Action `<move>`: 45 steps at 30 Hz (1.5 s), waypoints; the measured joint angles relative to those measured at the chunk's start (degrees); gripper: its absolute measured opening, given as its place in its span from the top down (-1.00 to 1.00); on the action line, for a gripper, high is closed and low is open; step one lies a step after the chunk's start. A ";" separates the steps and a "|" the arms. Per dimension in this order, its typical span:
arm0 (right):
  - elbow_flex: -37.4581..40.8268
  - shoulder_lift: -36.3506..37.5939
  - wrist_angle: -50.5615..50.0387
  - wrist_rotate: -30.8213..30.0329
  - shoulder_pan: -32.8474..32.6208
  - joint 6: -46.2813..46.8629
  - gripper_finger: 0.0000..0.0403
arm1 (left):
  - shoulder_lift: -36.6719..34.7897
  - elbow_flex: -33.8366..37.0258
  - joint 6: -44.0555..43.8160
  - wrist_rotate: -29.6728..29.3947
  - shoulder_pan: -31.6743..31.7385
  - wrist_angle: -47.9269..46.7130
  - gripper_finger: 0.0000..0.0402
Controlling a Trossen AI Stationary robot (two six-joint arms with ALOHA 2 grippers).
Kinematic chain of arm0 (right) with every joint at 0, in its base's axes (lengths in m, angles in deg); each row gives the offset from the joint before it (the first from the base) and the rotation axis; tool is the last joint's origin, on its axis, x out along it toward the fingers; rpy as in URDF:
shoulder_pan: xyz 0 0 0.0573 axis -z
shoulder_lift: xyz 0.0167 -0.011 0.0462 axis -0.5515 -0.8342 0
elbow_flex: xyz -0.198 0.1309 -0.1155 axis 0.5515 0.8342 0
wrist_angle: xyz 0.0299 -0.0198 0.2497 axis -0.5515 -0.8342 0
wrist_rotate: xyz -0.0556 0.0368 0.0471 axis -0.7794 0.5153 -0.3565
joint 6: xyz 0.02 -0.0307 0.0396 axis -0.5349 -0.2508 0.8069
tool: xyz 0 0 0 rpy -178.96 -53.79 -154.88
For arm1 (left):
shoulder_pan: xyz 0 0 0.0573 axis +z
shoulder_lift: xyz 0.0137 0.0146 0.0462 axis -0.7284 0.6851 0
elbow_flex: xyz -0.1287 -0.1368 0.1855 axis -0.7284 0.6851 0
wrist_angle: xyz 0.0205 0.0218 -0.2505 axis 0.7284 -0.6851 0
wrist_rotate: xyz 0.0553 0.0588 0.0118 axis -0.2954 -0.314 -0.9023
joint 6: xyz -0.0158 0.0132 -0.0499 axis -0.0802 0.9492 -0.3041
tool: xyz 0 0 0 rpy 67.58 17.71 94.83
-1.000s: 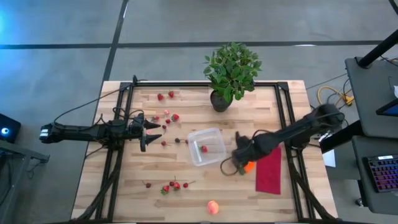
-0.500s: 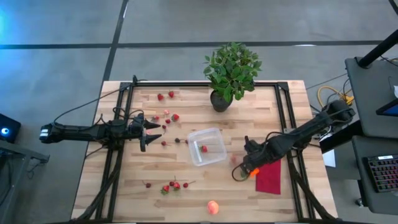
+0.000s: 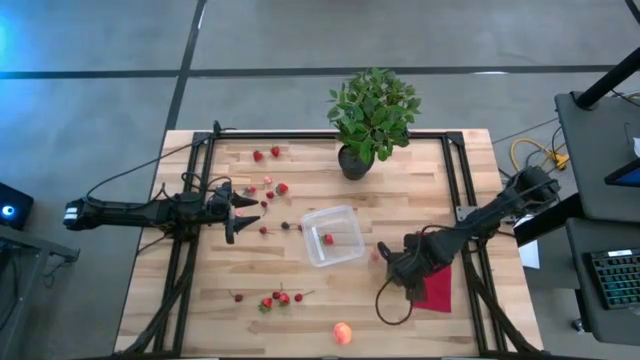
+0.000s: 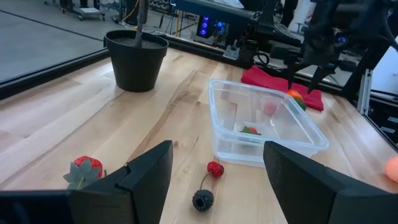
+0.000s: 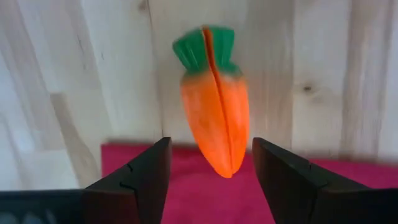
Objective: Pick and placing Produce into tupperware
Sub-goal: Put the orange carrot into the transparent bin
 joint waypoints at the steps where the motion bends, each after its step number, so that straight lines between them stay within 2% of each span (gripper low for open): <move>1: -0.09 -0.64 0.18 -0.81 -0.01 -0.52 -0.07 | -0.05 0.00 -0.02 0.00 0.00 0.00 -0.18; 6: -0.37 -2.84 0.28 -5.31 0.11 -3.92 -0.06 | 0.02 0.00 -0.02 -0.02 -0.02 0.07 -0.18; 15: -0.28 -5.19 2.42 -6.47 0.12 -7.42 -0.07 | 0.01 0.00 -0.02 0.00 -0.02 0.00 -0.18; 23: -0.31 -6.19 6.40 -8.11 0.12 -1.88 -0.07 | 0.01 0.00 -0.02 -0.01 -0.01 -0.01 -0.18; 29: -0.28 -6.21 7.46 -12.48 0.12 2.68 -0.07 | 0.03 0.00 -0.02 -0.02 0.00 0.02 -0.18; 45: 3.00 -6.21 10.58 -13.47 0.12 6.06 -0.06 | 0.01 0.00 0.00 -0.02 0.00 0.00 -0.18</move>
